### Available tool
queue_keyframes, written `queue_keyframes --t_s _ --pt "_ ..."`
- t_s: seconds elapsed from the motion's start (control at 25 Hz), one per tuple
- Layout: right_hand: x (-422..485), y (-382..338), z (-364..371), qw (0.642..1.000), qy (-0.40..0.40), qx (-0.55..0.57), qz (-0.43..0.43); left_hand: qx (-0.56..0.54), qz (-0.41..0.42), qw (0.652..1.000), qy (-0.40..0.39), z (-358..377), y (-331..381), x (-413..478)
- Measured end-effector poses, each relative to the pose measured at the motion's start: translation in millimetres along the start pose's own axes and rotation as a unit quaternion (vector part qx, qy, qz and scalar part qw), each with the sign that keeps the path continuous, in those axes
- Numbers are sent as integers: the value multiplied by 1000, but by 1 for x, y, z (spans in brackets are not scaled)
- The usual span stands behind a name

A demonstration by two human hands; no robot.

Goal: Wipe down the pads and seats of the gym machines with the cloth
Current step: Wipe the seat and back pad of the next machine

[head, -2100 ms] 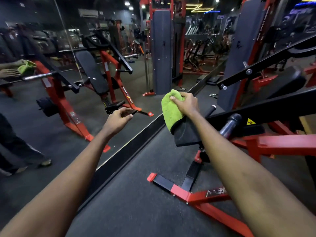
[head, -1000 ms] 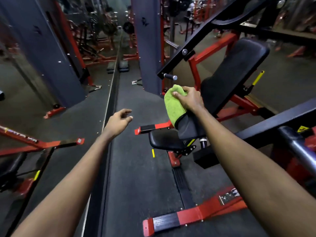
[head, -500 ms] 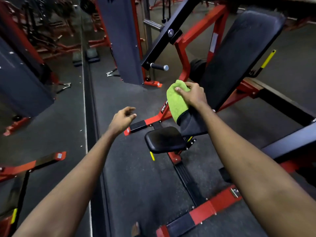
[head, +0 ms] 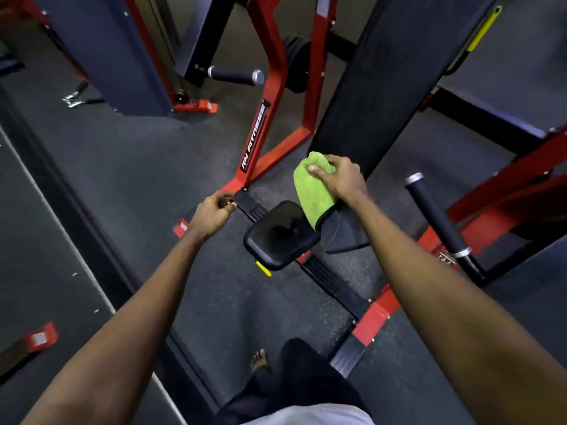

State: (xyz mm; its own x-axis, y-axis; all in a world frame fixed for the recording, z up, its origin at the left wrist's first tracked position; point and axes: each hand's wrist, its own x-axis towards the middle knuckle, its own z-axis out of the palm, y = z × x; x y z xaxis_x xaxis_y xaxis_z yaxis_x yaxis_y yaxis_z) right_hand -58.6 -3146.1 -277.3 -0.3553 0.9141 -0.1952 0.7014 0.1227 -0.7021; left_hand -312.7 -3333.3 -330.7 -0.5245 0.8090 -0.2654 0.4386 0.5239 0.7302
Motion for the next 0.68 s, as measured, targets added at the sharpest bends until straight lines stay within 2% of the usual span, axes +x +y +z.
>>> queue_keyframes --t_s 0.28,0.48,0.68 --pt "47 42 85 998 -19 6 67 4 -56 995 -79 52 -55 88" --pt "94 92 177 989 -67 14 134 36 -111 986 -119 95 -106 142" --pt "115 158 265 978 -136 -28 154 41 -147 971 -186 141 -159 175"
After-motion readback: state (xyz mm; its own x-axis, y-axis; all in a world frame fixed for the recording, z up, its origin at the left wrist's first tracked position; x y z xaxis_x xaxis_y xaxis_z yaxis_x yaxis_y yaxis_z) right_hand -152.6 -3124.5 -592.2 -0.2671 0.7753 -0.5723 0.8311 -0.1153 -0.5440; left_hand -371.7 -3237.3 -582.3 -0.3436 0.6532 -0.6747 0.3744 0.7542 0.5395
